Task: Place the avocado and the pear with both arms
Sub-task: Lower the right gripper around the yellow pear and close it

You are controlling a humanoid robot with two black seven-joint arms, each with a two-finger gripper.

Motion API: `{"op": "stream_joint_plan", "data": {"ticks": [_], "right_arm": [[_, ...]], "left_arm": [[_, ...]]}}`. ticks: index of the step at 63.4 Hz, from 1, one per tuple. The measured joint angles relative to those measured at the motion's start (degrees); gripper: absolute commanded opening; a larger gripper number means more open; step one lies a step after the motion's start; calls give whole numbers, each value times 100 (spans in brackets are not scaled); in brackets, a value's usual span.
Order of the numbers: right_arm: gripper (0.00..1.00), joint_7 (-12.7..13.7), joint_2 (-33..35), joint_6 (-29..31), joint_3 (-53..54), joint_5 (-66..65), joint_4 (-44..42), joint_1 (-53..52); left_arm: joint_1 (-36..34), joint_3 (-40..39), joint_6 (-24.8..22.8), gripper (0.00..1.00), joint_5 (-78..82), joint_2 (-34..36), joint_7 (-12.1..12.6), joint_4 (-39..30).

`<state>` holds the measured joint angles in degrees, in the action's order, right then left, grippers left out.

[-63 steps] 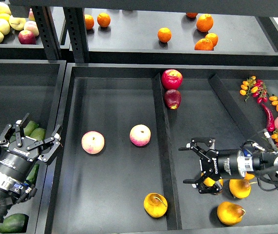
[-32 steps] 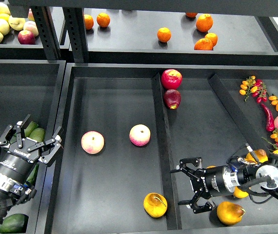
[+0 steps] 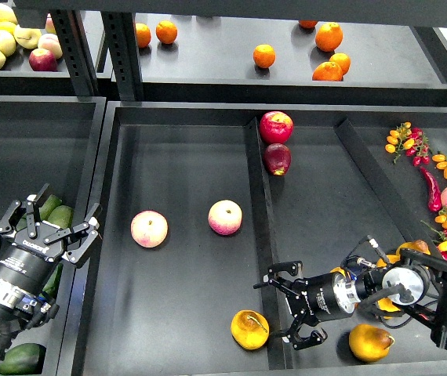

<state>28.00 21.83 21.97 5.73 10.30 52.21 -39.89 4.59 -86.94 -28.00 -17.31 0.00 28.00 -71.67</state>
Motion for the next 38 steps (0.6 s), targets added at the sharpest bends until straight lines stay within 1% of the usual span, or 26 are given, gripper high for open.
{"op": "stream_joint_plan", "data": {"ticks": [13,38], "right_arm": [[100,0,-148,8,-46,1,-137,2],[100,0,-213,12,-242,-43,-175,8]], "left_arm": [[8,52,0,99,0,0,0,-13],[85,68,0,99,0,0,0,-54]]}}
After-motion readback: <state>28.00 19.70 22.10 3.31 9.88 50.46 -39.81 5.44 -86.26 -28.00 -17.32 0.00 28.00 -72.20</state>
